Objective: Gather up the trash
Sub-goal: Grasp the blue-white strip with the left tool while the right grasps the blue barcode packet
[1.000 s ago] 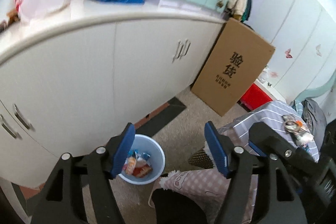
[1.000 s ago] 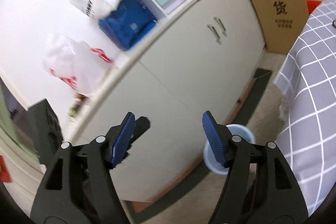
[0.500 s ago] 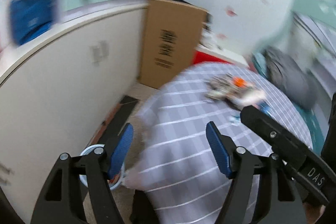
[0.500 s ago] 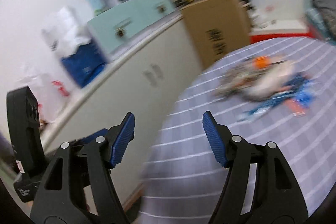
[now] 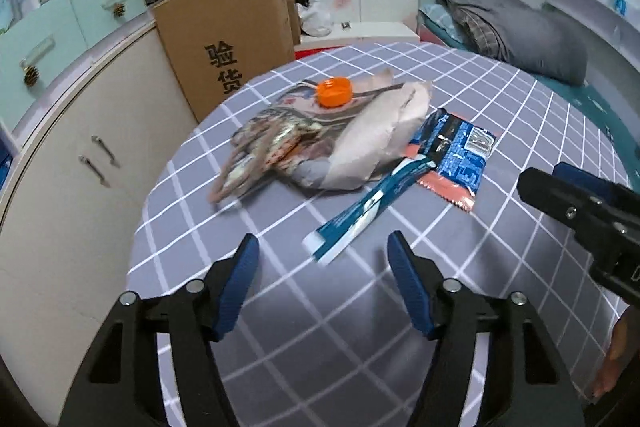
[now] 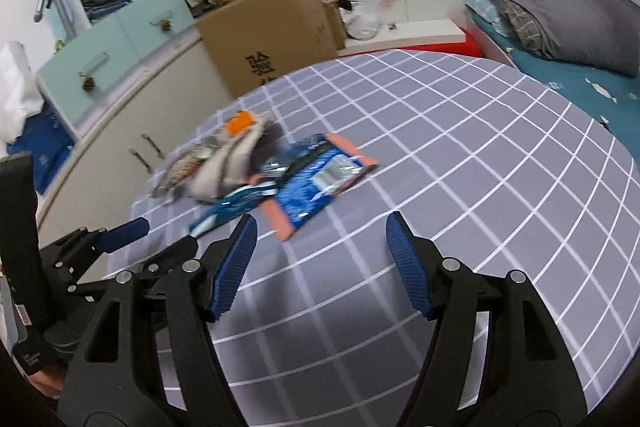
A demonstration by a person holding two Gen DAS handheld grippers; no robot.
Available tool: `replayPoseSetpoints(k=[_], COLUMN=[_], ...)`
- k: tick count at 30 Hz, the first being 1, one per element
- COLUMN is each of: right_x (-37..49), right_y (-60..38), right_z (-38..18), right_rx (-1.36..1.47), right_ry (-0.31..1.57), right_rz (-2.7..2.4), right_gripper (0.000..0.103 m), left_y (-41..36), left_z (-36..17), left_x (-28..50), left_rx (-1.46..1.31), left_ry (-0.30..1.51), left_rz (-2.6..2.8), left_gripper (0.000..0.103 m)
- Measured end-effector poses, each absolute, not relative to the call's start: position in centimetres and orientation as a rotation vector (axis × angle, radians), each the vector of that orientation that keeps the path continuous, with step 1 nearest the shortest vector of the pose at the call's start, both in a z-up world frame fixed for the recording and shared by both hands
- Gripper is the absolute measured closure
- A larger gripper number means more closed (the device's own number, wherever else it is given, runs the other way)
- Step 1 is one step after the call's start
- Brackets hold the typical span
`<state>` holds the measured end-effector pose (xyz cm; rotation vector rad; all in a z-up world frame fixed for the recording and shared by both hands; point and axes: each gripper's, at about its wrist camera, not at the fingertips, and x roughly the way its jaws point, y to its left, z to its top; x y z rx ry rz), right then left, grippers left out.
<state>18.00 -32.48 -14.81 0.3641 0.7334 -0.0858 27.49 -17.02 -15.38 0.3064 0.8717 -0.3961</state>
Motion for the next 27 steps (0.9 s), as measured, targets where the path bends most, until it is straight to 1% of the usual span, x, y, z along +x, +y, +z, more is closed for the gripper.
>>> replayPoseSetpoints(k=[1,3,5,11,13,18,20,21,23,24,25,27], right_x=[18.4,19.1,19.9,21.9,22.8,25.0,25.5,25.7,25.7,25.5,25.4,24.8], right_y=[-32.8,-33.2,-33.5,-33.8,-33.7,-33.4,-32.9,-32.7,-32.5,-32.4,-32.4,-32.5], right_z=[-15.1,-15.5,-15.9,-16.3,-16.2,-16.4,-16.5,-16.5,-16.5,-16.5,-16.5,-16.5], right_rx=[0.358,0.343,0.338,0.336,0.331,0.298,0.251,0.237,0.213,0.206,0.2,0.2], right_ry=[0.745,0.763,0.781,0.802,0.806,0.838,0.852,0.855,0.862,0.863,0.867,0.864], right_rz=[-0.091,-0.1,-0.102,-0.095,-0.091,-0.088,-0.1,-0.105,-0.109,-0.105,-0.109,-0.1], right_gripper=[0.036,0.036,0.036,0.036,0.036,0.037,0.057,0.071,0.076,0.089,0.094,0.098], left_y=[-17.4,-18.1,-18.3,-18.3,-18.0,-17.3,-17.0,-16.8,-16.2,-16.0,-15.7,-15.3], left_z=[-15.6,-16.0,-16.3,-15.9,-15.6,-15.3,-15.3,-15.3,-15.2,-15.1,-15.0,-14.8], left_x=[27.8,28.2,28.9,29.1,28.7,28.2,28.2,28.1,28.0,27.9,27.7,27.3], left_rx=[0.312,0.325,0.3,0.247,0.217,0.171,0.162,0.158,0.138,0.13,0.122,0.109], left_ry=[0.877,0.886,0.897,0.876,0.866,0.865,0.866,0.867,0.872,0.874,0.872,0.871], left_rz=[-0.407,-0.412,-0.428,-0.436,-0.443,-0.459,-0.452,-0.451,-0.453,-0.455,-0.455,-0.456], left_gripper=[0.041,0.05,0.07,0.086,0.089,0.093,0.093,0.093,0.093,0.093,0.093,0.094])
